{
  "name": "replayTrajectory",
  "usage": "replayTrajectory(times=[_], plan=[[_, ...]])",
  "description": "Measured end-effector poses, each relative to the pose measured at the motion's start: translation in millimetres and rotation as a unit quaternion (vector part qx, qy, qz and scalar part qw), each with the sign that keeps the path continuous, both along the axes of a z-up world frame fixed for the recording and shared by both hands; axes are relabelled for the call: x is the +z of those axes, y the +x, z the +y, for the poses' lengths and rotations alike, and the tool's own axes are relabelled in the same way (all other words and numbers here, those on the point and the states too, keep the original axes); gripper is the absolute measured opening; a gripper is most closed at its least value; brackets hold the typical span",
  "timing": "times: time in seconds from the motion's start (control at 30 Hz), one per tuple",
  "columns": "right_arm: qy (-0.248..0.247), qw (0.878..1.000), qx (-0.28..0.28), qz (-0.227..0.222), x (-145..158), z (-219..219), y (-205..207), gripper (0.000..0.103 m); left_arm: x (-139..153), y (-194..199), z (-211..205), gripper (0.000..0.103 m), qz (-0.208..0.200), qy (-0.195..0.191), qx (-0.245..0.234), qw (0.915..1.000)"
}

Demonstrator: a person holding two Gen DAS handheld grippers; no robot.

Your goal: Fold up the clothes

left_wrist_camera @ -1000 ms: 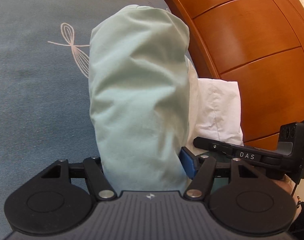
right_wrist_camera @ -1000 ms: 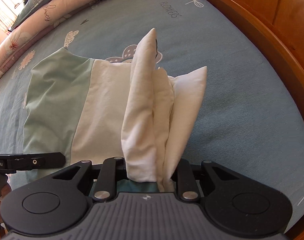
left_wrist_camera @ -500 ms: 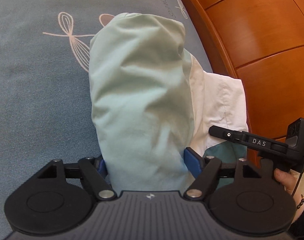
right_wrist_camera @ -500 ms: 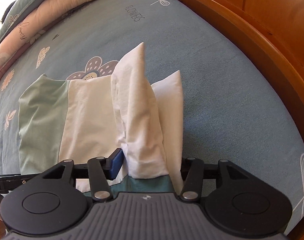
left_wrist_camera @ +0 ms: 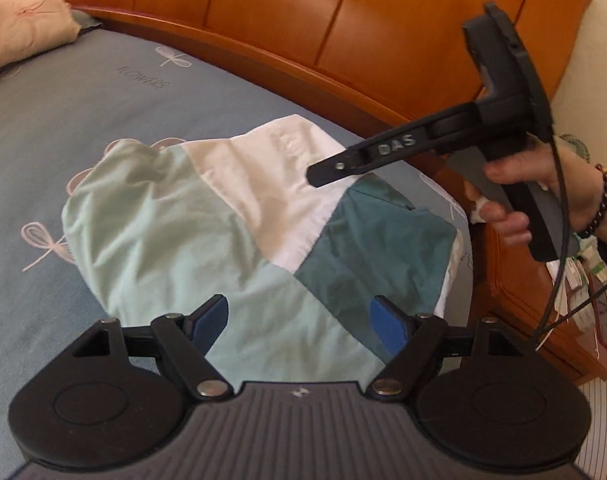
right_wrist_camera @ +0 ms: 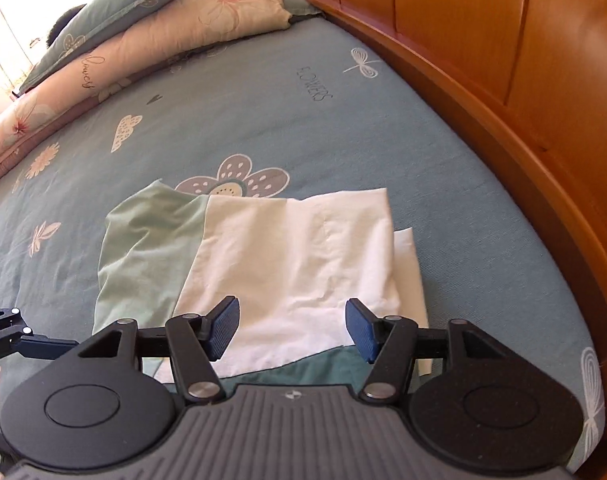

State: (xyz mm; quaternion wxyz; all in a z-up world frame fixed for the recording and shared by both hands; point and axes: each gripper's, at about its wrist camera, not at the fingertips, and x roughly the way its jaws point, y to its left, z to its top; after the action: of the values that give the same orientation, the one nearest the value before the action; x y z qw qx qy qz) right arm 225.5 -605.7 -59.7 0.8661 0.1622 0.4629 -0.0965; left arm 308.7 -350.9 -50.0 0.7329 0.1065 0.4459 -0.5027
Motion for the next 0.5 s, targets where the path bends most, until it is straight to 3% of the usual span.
replayTrajectory(times=[0.1, 0.17, 0.27, 0.37, 0.5], plan=[[-0.024, 0.998, -0.025, 0.042, -26.3, -4.8, 9.1, 0.061, -17.6, -10.2, -8.7, 0.081, -0.002, 0.014, -0.017, 0.9998], [-0.022, 0.997, -0.039, 0.055, -36.5, -11.7, 8.7, 0.061, -11.6, -13.0, -9.5, 0.081, -0.016, 0.018, -0.028, 0.9993], [-0.009, 0.998, -0.044, 0.035, -22.3, -12.0, -0.6, 0.061, 6.7, -1.9, -3.2, 0.081, -0.016, 0.006, -0.019, 0.9997], [0.008, 0.998, -0.068, 0.004, -2.2, -11.8, -20.3, 0.061, 26.6, 25.2, 7.1, 0.082, -0.043, -0.016, 0.015, 0.9988], [0.039, 0.995, -0.086, -0.020, -1.4, -2.4, -53.7, 0.061, 24.8, 75.0, -1.8, 0.082, -0.089, -0.008, 0.059, 0.9943]])
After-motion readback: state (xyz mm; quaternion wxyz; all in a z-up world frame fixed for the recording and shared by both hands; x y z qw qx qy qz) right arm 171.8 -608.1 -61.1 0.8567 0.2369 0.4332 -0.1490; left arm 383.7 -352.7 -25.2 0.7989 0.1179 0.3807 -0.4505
